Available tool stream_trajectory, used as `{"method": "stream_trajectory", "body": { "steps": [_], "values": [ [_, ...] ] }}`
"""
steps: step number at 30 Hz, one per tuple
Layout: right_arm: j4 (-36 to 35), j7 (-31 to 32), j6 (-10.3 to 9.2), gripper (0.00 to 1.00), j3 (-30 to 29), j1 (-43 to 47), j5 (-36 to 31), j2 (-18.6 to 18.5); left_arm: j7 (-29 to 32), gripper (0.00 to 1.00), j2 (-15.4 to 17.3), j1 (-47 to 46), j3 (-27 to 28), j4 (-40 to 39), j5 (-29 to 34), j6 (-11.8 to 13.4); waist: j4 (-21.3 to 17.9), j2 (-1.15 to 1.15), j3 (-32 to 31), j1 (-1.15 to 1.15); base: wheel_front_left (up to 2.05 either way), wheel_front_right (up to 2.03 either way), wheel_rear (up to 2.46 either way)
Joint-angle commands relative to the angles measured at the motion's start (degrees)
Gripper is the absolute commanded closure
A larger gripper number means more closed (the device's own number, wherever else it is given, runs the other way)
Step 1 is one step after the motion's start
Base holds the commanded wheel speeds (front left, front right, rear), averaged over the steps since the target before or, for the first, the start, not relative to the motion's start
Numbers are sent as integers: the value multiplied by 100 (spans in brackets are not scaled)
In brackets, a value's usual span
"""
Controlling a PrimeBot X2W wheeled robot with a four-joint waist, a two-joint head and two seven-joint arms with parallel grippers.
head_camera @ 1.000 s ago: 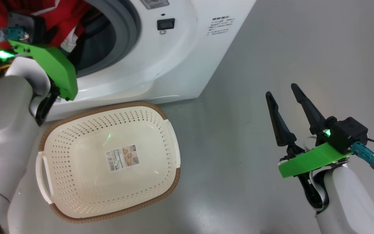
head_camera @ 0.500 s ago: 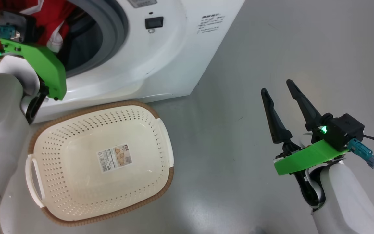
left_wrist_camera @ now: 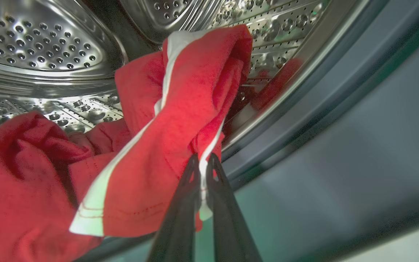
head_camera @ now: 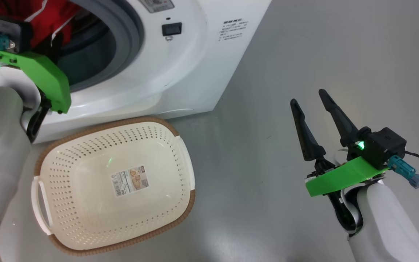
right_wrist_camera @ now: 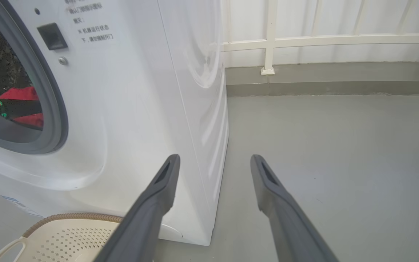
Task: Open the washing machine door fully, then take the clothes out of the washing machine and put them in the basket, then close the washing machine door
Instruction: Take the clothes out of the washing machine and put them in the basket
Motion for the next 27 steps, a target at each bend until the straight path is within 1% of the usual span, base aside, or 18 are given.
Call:
{"method": "stream_trajectory", "body": {
  "steps": [1,7,11,13,16,20,27],
  "values": [
    [-122,-68,9,0,71,10,-21,-14,-142,100,191,-106,85,-18,-73,-17,38,0,-54,0,0,0,0],
    [-96,-68,9,0,20,92,-18,-56,-579,100,129,117,291,-85,-494,-17,131,0,-277,0,0,0,0],
    [-82,-68,9,0,-12,165,-17,-82,-691,100,121,296,497,-214,-607,-17,211,0,-432,0,0,0,0],
    [-88,-68,9,0,-24,200,-20,-95,-697,100,172,338,830,-422,-561,-12,250,0,-491,0,0,0,0],
    [-85,-68,9,0,-58,259,-19,-120,-699,100,222,626,1446,-881,-303,56,308,0,-606,0,0,0,0],
    [-73,-68,9,0,-102,338,1,-146,-700,100,236,1225,2273,-1473,209,152,355,0,-768,0,0,0,0],
    [-62,-68,9,0,-166,524,20,-195,-701,100,108,2278,3535,-2312,1134,177,427,0,-1046,0,0,0,0]
  ]
}}
